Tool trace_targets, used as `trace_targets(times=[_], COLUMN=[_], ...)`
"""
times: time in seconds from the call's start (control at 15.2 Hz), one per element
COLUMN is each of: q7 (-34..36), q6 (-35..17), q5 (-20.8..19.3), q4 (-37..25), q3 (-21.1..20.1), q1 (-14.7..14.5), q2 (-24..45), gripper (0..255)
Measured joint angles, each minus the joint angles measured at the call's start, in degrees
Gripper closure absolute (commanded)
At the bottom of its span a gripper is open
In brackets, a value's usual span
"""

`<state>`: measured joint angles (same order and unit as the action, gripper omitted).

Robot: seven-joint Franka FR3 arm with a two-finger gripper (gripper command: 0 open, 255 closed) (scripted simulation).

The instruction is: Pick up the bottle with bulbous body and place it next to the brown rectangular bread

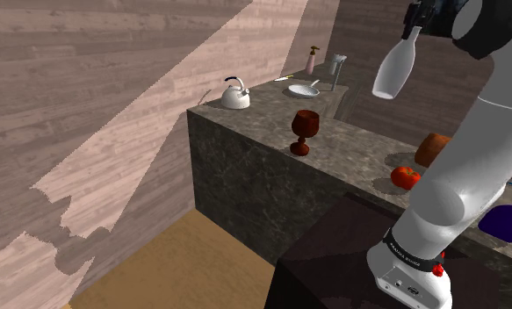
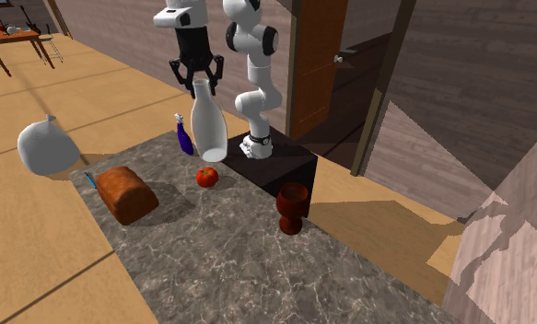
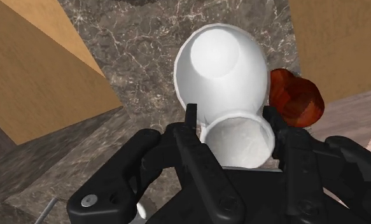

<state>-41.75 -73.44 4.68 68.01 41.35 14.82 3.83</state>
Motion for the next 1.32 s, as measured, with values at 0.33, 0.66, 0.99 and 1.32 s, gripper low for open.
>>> trace_targets(times=[0.33, 0.66, 0.99, 1.32], q7=[-2.83, -5.71, -10.79, -16.34], q6=[-1.07, -1.19, 0.05, 0.06], q5=[-5.53, -10.31, -13.14, -16.14], q4=[6.97, 12.28, 13.25, 15.2], q3=[0.74, 1.11, 3.58, 6.49], q1=[0.43, 1.9, 4.0, 6.14], q2=[-7.87, -14.88, -18.39, -21.89], gripper=[255, 255, 255, 255])
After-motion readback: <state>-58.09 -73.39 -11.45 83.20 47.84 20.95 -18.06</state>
